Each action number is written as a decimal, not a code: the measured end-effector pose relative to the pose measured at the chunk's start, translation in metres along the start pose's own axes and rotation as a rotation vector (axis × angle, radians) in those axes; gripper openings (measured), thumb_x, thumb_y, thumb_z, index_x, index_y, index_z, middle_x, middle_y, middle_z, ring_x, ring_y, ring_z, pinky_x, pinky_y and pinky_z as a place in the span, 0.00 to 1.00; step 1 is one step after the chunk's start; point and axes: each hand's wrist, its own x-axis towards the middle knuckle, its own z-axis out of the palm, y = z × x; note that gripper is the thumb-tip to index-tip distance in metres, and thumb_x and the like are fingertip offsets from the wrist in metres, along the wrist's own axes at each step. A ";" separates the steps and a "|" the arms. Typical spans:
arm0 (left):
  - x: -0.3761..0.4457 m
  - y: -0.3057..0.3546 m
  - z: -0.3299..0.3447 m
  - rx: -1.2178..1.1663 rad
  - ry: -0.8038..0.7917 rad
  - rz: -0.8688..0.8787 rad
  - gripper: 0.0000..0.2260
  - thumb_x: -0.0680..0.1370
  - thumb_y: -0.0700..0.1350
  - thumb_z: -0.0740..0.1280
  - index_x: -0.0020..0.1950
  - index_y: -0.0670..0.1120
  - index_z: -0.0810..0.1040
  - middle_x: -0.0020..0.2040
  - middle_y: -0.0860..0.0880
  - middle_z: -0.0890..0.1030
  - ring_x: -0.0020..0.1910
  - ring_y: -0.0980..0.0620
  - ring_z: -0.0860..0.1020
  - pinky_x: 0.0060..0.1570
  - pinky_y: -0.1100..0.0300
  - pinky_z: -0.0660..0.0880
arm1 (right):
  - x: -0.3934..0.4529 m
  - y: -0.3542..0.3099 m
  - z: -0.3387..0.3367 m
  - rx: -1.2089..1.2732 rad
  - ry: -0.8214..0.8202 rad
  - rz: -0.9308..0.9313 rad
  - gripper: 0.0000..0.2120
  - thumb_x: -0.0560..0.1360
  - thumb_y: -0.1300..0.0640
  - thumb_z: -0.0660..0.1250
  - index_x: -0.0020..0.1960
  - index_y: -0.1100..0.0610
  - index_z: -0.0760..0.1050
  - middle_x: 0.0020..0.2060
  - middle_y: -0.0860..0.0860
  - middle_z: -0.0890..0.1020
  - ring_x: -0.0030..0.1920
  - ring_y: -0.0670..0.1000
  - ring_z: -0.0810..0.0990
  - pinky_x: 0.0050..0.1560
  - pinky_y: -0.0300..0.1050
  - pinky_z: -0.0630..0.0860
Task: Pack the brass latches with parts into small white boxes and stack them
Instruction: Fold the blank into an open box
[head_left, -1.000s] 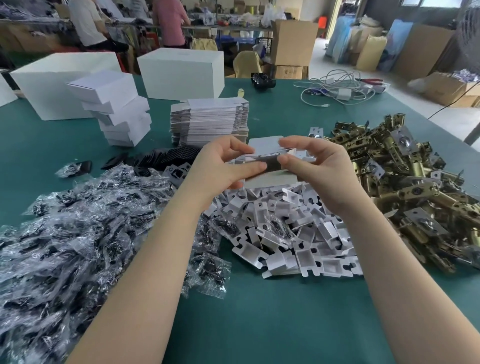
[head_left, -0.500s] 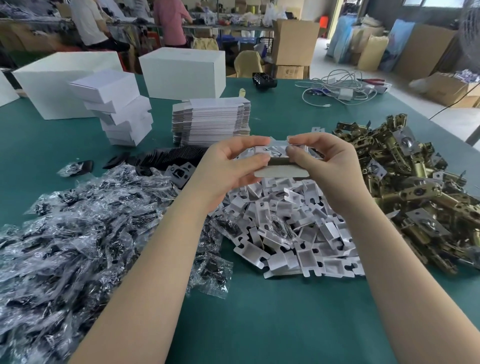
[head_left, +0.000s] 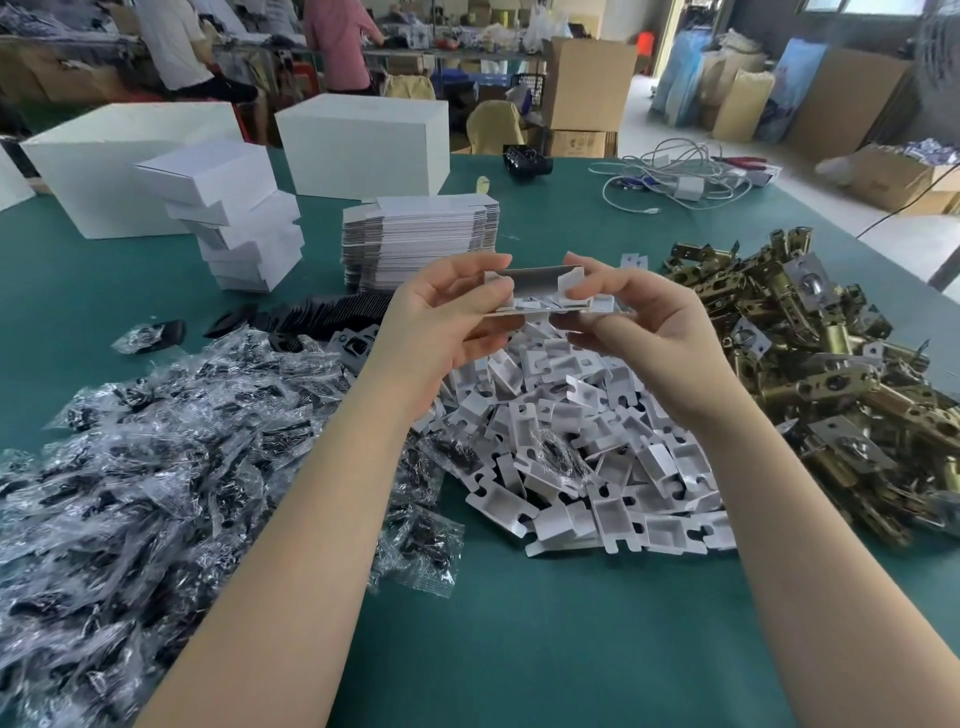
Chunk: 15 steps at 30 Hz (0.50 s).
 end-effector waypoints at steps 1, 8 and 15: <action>0.000 -0.001 0.001 0.000 0.000 0.009 0.10 0.77 0.38 0.72 0.47 0.54 0.86 0.48 0.50 0.85 0.44 0.49 0.85 0.39 0.62 0.80 | 0.000 0.001 0.001 -0.048 0.007 -0.011 0.11 0.76 0.71 0.66 0.49 0.56 0.80 0.63 0.52 0.79 0.63 0.65 0.77 0.56 0.50 0.78; 0.001 -0.002 0.001 0.047 -0.021 0.050 0.12 0.78 0.39 0.71 0.45 0.57 0.86 0.43 0.52 0.85 0.45 0.47 0.86 0.43 0.61 0.80 | 0.003 0.000 0.011 -0.223 0.095 -0.137 0.05 0.74 0.60 0.72 0.45 0.51 0.80 0.54 0.53 0.82 0.56 0.38 0.81 0.45 0.30 0.76; 0.000 -0.001 0.000 0.065 -0.031 0.086 0.10 0.77 0.39 0.72 0.48 0.56 0.85 0.51 0.47 0.84 0.47 0.46 0.86 0.44 0.59 0.81 | 0.002 0.002 0.013 -0.195 0.038 -0.145 0.05 0.72 0.53 0.70 0.48 0.49 0.81 0.61 0.50 0.76 0.52 0.38 0.82 0.50 0.33 0.78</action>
